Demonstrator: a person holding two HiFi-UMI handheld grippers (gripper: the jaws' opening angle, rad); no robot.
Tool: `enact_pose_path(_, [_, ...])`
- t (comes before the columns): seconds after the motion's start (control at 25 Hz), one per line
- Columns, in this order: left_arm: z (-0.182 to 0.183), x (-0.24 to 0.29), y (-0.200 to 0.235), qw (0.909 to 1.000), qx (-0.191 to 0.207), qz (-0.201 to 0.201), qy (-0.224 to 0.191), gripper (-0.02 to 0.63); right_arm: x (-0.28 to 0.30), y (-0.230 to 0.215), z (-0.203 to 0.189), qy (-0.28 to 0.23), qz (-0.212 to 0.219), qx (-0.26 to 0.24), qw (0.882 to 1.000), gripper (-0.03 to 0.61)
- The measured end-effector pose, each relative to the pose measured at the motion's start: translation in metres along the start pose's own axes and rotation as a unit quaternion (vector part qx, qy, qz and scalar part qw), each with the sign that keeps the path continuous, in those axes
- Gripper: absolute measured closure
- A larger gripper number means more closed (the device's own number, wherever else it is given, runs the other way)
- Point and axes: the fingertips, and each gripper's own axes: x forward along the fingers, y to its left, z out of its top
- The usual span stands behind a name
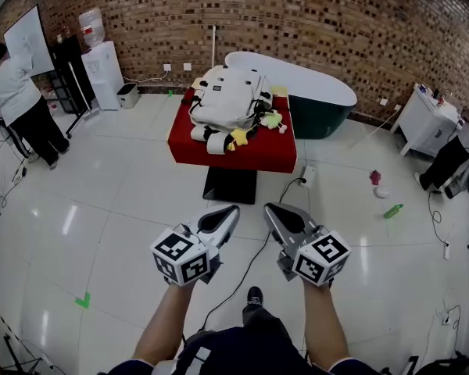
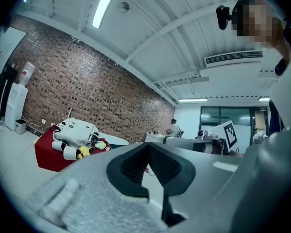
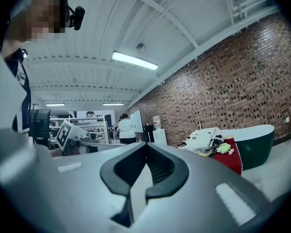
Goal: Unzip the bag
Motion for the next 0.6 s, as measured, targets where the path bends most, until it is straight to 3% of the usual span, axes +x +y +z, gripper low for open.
enact_pose_path(0.24, [0.014, 0.068, 0.044, 0.9988, -0.004, 0.049, -0.005, 0.611, 0.037, -0.079, 0.009, 0.012, 0.041, 0.015, 0.999, 0.575])
enact_pose_path(0.6, [0.019, 0.12, 0.11, 0.9973, -0.001, 0.072, 0.014, 0.612, 0.093, -0.15, 0.017, 0.014, 0.05, 0.02, 0.998, 0.575])
